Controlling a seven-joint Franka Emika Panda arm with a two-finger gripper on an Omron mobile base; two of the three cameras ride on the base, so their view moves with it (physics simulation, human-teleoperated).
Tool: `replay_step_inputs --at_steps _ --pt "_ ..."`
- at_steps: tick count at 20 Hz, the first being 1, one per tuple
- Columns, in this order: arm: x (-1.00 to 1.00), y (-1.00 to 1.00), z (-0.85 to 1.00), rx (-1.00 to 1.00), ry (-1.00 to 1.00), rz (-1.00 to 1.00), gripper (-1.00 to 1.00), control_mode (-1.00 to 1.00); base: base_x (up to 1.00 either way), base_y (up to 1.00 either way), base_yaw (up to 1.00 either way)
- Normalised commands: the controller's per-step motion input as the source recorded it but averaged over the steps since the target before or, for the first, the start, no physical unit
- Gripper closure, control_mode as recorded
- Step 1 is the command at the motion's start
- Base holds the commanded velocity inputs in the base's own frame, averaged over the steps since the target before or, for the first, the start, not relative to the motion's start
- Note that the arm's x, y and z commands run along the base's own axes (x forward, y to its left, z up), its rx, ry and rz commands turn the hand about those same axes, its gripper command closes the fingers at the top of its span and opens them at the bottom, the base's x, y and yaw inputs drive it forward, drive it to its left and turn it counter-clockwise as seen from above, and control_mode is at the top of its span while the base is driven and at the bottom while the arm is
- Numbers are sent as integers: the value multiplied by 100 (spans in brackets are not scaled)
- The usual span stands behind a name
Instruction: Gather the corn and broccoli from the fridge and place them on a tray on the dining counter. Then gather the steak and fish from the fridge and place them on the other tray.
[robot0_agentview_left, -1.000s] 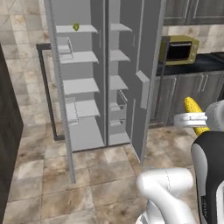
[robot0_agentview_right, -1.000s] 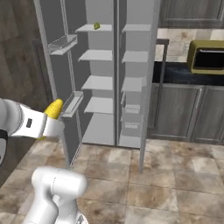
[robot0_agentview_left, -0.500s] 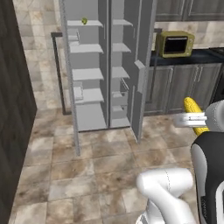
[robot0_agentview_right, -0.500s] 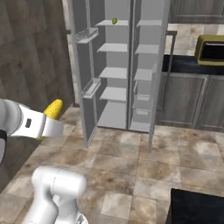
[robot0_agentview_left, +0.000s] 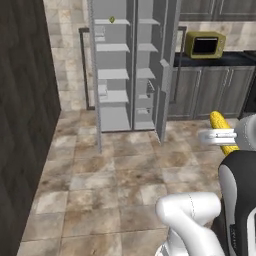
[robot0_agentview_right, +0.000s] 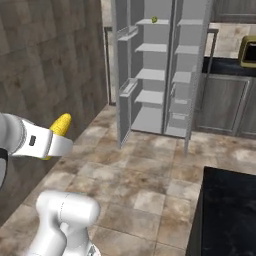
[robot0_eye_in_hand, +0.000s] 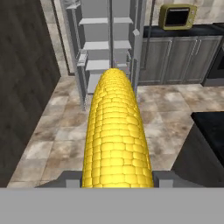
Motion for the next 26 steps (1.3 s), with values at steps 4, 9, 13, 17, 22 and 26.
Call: replay_step_inputs --at_steps 4,9,13,17,22,26 --pt "0 0 0 0 0 0 100 100 -100 0 15" --pt "0 0 0 0 0 0 100 100 -100 -4 17" --pt "0 0 0 0 0 0 100 100 -100 -25 16" --pt "0 0 0 0 0 0 100 100 -100 -45 15" --pt "0 0 0 0 0 0 100 100 -100 -31 6" --pt "0 0 0 0 0 0 100 100 -100 -9 1"
